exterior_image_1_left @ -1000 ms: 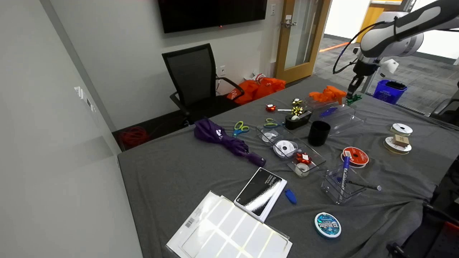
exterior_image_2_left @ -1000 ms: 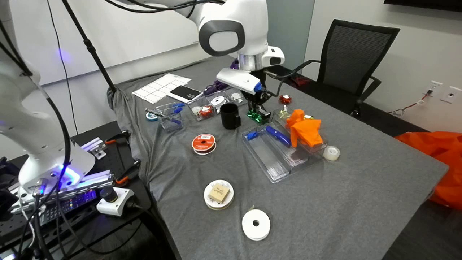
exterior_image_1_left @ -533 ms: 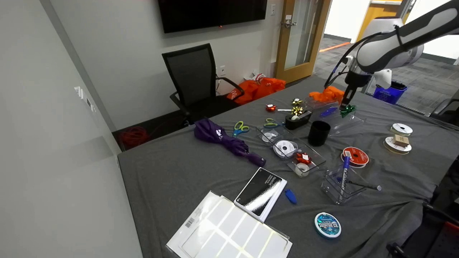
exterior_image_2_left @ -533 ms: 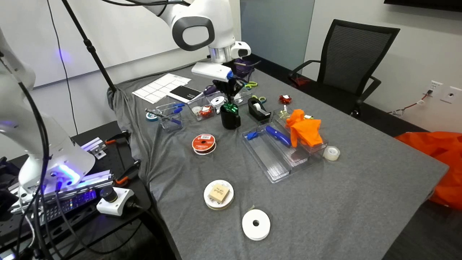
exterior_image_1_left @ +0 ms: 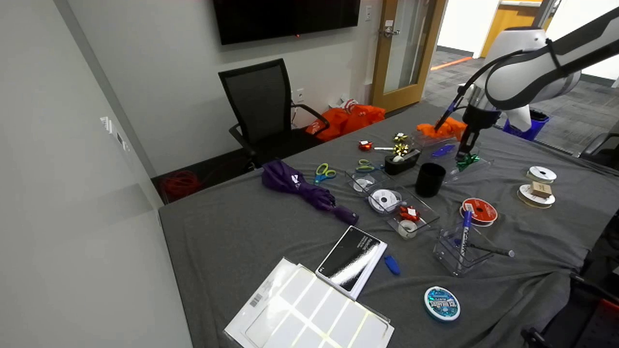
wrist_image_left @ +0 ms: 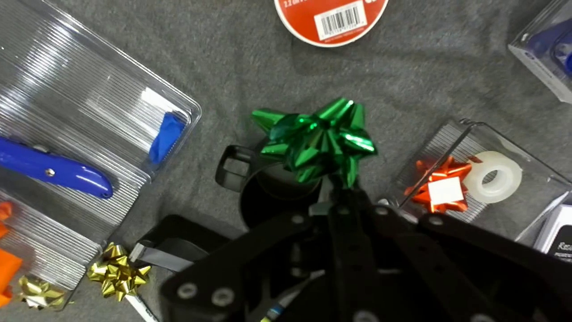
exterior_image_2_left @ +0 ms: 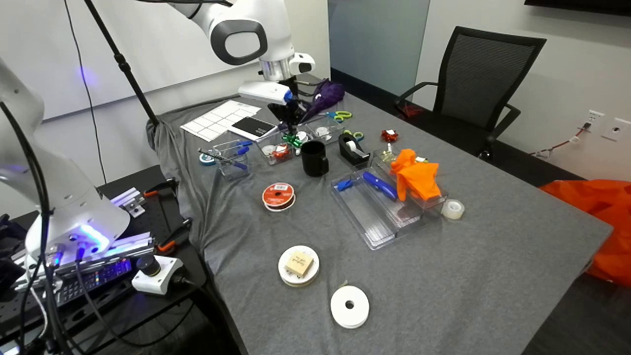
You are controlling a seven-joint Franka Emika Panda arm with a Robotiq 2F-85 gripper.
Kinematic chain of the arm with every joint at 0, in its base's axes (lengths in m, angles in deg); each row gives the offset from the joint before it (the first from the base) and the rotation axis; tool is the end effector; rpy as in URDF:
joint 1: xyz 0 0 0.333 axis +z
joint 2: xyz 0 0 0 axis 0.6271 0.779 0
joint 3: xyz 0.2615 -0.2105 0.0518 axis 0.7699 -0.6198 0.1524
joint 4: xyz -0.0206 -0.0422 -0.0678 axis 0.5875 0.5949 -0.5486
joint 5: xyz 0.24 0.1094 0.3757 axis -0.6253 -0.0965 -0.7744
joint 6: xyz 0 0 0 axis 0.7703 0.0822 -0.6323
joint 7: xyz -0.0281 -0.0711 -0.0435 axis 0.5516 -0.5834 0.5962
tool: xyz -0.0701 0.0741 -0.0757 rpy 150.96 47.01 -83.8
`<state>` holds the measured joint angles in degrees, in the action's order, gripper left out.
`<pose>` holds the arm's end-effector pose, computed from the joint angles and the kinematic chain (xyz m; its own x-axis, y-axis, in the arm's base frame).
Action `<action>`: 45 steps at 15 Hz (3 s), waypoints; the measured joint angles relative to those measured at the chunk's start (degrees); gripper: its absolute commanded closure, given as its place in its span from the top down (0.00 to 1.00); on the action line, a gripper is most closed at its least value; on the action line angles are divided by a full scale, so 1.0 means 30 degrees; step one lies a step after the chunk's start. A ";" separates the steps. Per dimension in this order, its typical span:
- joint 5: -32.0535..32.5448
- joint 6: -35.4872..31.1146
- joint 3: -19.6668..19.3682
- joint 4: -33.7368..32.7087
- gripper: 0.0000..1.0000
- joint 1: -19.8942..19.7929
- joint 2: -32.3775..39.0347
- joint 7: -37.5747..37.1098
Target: Move the green ribbon to the large container on the left.
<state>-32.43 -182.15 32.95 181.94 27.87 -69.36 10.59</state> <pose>0.6057 -0.1258 0.2578 0.8954 0.4411 0.0606 0.4391 -0.8974 0.0442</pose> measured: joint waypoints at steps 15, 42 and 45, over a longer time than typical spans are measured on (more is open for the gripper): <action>-0.0918 -0.0131 0.1442 -0.0191 0.00 0.2499 0.0691 -0.3751; -0.0098 -0.5156 0.4305 -0.0157 1.00 -0.0465 0.5465 0.0492; -0.1262 -0.5198 0.5175 0.0815 1.00 -0.1359 0.4036 0.2274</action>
<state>-36.21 -197.75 48.47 184.38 23.79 -57.25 17.41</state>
